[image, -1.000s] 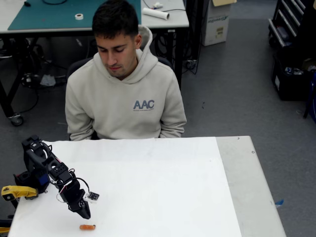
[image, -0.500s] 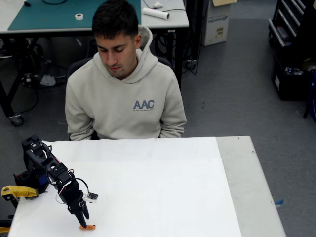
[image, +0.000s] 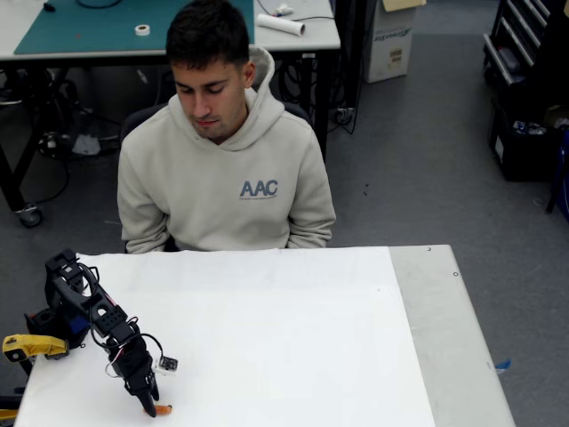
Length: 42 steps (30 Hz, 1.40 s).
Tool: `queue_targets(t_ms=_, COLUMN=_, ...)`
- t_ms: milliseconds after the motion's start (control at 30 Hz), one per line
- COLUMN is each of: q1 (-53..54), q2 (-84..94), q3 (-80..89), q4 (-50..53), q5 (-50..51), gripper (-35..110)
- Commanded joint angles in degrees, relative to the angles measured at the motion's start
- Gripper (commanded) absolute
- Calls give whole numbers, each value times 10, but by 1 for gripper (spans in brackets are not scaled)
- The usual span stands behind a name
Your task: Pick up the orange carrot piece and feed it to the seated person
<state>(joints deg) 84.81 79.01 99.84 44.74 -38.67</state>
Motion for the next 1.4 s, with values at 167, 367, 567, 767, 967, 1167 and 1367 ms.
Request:
queue_targets(t_ms=167, q1=33, q2=8, q3=-34, q4=-3, q5=-34, gripper=24)
queue_targets(t_ms=367, q1=33, q2=8, q3=-34, q4=-3, q5=-33, gripper=23)
queue_targets(t_ms=567, q1=33, q2=11, q3=-34, q4=-3, q5=-33, gripper=3)
queue_targets(t_ms=767, q1=33, q2=15, q3=-34, q4=-3, q5=-33, gripper=-1)
queue_targets(t_ms=967, q1=33, q2=16, q3=-34, q4=-3, q5=-39, gripper=-3)
queue_targets(t_ms=1167, q1=22, q2=17, q3=-91, q4=-3, q5=-40, gripper=-3)
queue_targets(t_ms=1367, q1=-32, q2=17, q3=-227, q4=-3, q5=-40, gripper=-3)
